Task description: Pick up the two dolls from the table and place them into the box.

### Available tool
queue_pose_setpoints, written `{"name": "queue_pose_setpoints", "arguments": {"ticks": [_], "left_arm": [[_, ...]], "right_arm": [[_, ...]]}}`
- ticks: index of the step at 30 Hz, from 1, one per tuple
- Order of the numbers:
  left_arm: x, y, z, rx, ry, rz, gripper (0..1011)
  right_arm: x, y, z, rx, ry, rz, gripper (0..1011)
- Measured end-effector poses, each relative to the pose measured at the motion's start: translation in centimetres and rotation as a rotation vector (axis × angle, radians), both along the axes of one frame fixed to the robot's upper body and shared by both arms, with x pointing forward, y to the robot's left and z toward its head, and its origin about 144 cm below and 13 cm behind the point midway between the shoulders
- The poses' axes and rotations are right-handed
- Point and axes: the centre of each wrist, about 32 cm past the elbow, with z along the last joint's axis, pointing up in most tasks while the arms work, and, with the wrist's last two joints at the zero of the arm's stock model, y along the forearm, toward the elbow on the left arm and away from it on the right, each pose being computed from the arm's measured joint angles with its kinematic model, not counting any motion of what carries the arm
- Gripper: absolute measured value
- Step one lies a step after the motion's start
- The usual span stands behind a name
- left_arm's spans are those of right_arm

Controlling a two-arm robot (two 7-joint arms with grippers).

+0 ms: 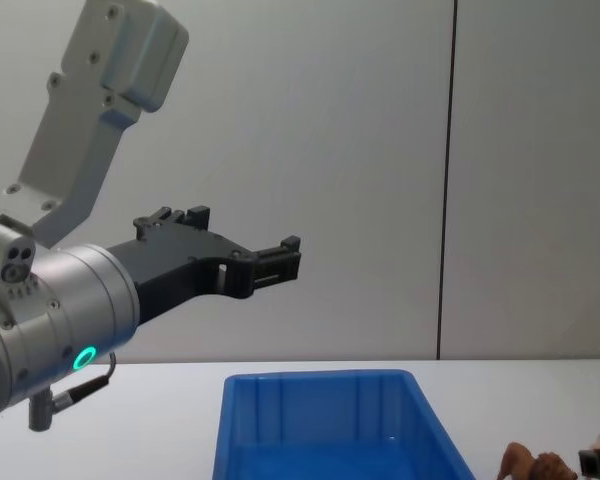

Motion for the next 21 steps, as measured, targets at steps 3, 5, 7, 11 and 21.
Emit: {"name": "queue_pose_setpoints", "arguments": {"ticks": [3,5,7,11,21], "left_arm": [[0.00,0.00,0.00,0.000,0.000,0.000,1000],[0.00,0.00,0.00,0.000,0.000,0.000,1000],[0.00,0.00,0.00,0.000,0.000,0.000,1000],[0.00,0.00,0.00,0.000,0.000,0.000,1000],[0.00,0.00,0.00,0.000,0.000,0.000,1000]], "right_arm": [[0.04,0.03,0.00,0.000,0.000,0.000,381],[0.05,0.03,0.00,0.000,0.001,0.001,368],[0.05,0.04,-0.01,0.000,0.001,0.001,366],[0.06,0.05,0.00,0.000,-0.004,0.005,366],[0.03,0.05,0.76,-0.006,-0.085,0.024,366]]}}
